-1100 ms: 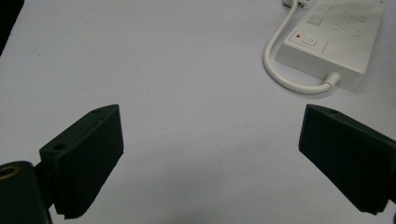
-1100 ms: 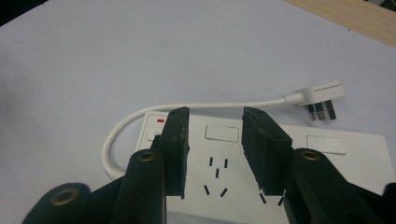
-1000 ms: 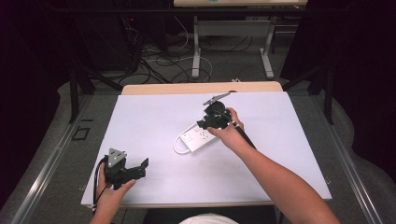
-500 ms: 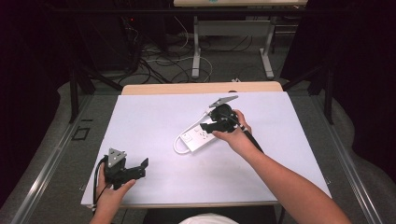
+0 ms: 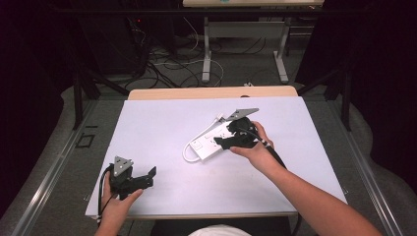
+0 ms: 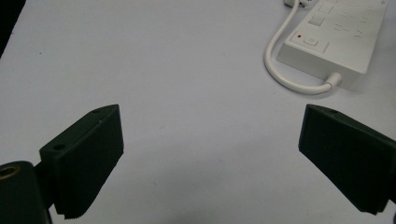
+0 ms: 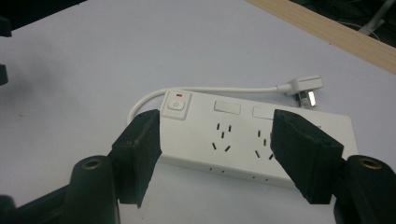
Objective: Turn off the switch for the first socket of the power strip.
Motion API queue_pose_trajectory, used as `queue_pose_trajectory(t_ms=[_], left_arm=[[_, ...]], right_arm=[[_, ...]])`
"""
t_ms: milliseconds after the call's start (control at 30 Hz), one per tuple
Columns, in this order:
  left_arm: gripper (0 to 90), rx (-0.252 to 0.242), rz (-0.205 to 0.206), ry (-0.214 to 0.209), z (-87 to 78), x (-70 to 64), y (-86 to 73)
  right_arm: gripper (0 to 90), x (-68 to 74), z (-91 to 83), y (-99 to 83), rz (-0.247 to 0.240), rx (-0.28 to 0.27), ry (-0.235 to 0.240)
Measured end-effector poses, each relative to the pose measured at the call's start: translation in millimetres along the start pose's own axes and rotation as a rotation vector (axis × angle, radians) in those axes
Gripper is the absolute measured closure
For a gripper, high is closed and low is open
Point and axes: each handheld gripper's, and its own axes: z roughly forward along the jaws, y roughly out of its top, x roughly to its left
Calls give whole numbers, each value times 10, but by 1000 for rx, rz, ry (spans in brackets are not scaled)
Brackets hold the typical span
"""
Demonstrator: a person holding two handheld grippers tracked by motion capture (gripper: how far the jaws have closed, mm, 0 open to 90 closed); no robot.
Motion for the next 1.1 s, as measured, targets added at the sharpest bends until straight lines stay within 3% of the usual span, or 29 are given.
queue_pose_trajectory(t_ms=[300, 600, 700, 1000, 1100], left_arm=[[64, 4, 1, 1, -1, -7, 1], [64, 3, -1, 2, -3, -6, -2], [64, 5, -1, 3, -2, -3, -3], [64, 2, -3, 2, 4, -8, -6], [64, 6, -3, -1, 4, -9, -6]], right_arm=[[303, 129, -128, -127, -23, -2, 22], [162, 198, -230, -265, -6, -21, 27], [153, 191, -284, -319, -15, -30, 21], [6, 144, -430, -512, 40, -60, -13], [0, 104, -482, -582, 49, -75, -29]])
